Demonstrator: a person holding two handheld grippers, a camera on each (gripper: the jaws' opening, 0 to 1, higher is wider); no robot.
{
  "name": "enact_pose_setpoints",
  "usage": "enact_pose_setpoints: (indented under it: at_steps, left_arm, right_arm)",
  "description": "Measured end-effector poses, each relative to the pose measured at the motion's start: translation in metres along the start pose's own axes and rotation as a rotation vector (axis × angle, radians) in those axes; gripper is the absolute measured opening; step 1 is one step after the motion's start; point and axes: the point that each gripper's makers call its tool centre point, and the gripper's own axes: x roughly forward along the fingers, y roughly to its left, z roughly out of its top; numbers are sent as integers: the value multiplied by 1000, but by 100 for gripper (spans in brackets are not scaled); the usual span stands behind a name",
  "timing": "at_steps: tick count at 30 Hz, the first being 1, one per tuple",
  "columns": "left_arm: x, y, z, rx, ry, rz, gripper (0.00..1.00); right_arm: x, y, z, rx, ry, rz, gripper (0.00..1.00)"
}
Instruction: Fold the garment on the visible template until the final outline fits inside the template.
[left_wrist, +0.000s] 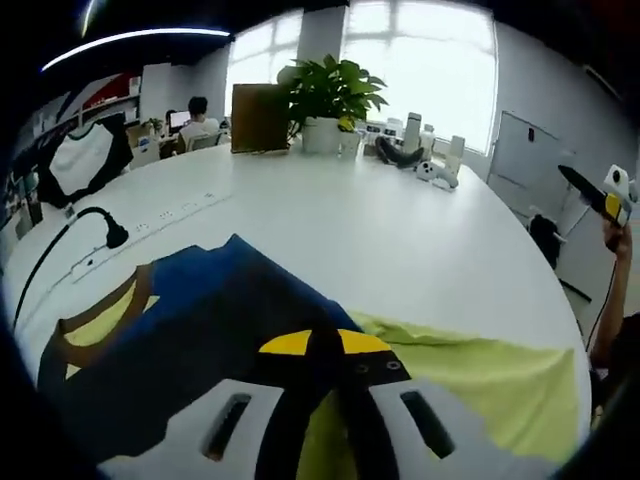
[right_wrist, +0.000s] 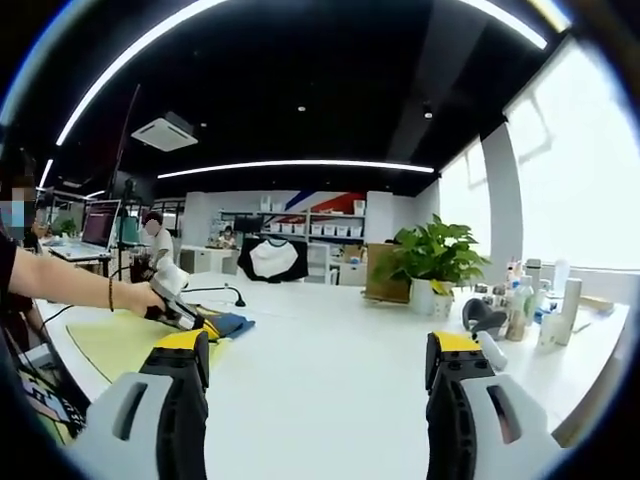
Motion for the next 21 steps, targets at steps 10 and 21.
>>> enact_pose_setpoints:
  at_steps: [10,21]
  left_arm:
    - [-12,4,23,90,-154,71,22]
    - [-51,14,45,53,-295,183,64]
  right_arm:
    - [7,1,-4,-57,25,-17,91]
    - [12,10,-7,-75,40,2,92]
